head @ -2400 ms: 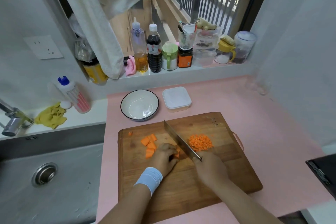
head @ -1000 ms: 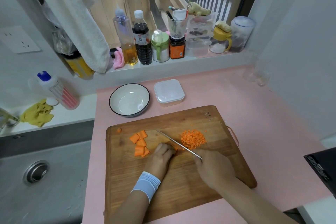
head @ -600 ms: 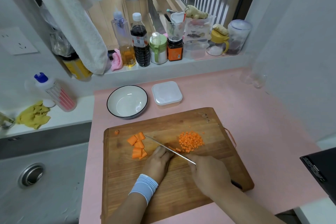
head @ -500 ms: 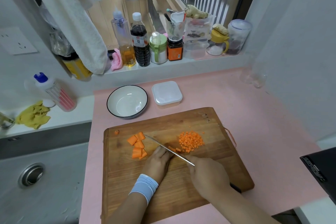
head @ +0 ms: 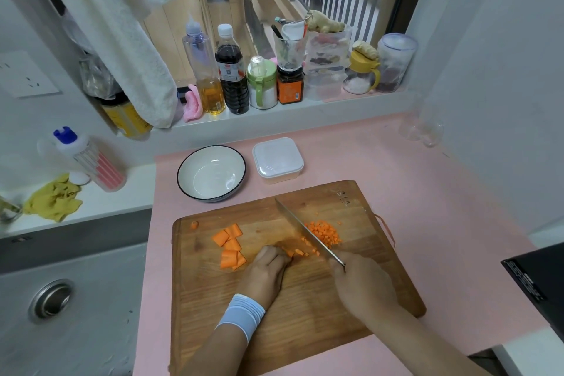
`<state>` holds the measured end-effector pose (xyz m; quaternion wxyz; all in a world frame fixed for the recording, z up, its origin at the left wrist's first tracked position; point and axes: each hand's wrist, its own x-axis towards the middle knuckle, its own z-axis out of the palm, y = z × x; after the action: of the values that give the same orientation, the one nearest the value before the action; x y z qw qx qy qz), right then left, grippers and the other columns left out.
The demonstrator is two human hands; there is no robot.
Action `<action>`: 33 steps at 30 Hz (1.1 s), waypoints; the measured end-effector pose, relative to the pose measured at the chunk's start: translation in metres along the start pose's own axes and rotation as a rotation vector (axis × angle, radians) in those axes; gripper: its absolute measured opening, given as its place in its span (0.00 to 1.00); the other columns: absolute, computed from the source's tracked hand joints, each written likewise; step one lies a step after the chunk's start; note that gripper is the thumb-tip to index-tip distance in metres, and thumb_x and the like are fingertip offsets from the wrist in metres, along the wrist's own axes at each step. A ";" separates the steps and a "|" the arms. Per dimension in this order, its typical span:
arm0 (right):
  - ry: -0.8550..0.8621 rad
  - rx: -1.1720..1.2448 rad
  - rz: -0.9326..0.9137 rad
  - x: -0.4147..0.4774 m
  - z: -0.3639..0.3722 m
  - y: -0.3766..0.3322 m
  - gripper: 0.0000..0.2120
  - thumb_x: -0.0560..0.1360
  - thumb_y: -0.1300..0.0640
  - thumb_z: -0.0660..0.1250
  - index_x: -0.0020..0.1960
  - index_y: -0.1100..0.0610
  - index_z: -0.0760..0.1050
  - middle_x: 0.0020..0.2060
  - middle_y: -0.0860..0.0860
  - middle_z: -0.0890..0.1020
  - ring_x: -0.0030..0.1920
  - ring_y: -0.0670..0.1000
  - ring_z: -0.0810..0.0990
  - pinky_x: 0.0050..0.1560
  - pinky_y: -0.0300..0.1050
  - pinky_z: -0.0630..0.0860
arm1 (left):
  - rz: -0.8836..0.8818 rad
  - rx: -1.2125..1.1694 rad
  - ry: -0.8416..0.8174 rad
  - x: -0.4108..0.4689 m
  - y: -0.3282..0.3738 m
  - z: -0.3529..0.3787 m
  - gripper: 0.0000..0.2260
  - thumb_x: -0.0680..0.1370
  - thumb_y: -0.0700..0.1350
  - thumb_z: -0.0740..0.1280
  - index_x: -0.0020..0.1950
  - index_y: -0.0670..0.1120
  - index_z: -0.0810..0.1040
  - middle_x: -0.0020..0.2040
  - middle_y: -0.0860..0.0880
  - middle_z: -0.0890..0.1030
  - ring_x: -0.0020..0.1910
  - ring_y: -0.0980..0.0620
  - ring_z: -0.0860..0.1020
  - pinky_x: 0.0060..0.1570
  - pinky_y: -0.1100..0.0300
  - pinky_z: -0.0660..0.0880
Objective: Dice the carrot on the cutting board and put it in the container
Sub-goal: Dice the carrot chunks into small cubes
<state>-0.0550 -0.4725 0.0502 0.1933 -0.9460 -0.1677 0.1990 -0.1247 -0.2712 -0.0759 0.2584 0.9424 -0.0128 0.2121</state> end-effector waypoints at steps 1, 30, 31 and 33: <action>-0.016 0.035 0.002 -0.002 0.001 -0.002 0.12 0.83 0.47 0.56 0.54 0.44 0.80 0.38 0.44 0.81 0.41 0.44 0.79 0.38 0.41 0.72 | 0.004 0.000 -0.001 0.000 -0.001 0.000 0.07 0.75 0.34 0.70 0.51 0.43 0.81 0.49 0.49 0.78 0.50 0.50 0.77 0.48 0.58 0.77; -0.123 0.237 0.119 0.000 0.002 0.002 0.17 0.84 0.48 0.58 0.40 0.50 0.77 0.32 0.47 0.80 0.36 0.49 0.79 0.35 0.45 0.71 | 0.010 -0.034 0.004 0.003 0.006 -0.005 0.03 0.78 0.38 0.68 0.50 0.42 0.81 0.48 0.49 0.78 0.51 0.51 0.76 0.53 0.61 0.74; -0.107 0.224 0.123 0.002 0.000 0.003 0.17 0.84 0.48 0.58 0.40 0.50 0.77 0.33 0.48 0.80 0.36 0.49 0.80 0.36 0.46 0.72 | 0.012 -0.034 0.007 0.003 0.006 -0.004 0.03 0.78 0.37 0.68 0.50 0.42 0.81 0.48 0.49 0.78 0.50 0.51 0.76 0.53 0.61 0.74; -0.080 0.196 0.114 0.003 -0.002 0.003 0.17 0.84 0.47 0.57 0.39 0.49 0.75 0.33 0.47 0.80 0.36 0.48 0.79 0.35 0.46 0.72 | 0.009 -0.035 0.006 0.002 0.006 -0.004 0.03 0.78 0.38 0.68 0.50 0.43 0.81 0.48 0.49 0.78 0.51 0.51 0.76 0.53 0.61 0.74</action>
<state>-0.0504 -0.4747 0.0498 0.2665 -0.9218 -0.1012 0.2629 -0.1256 -0.2739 -0.0694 0.2739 0.9370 -0.0199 0.2161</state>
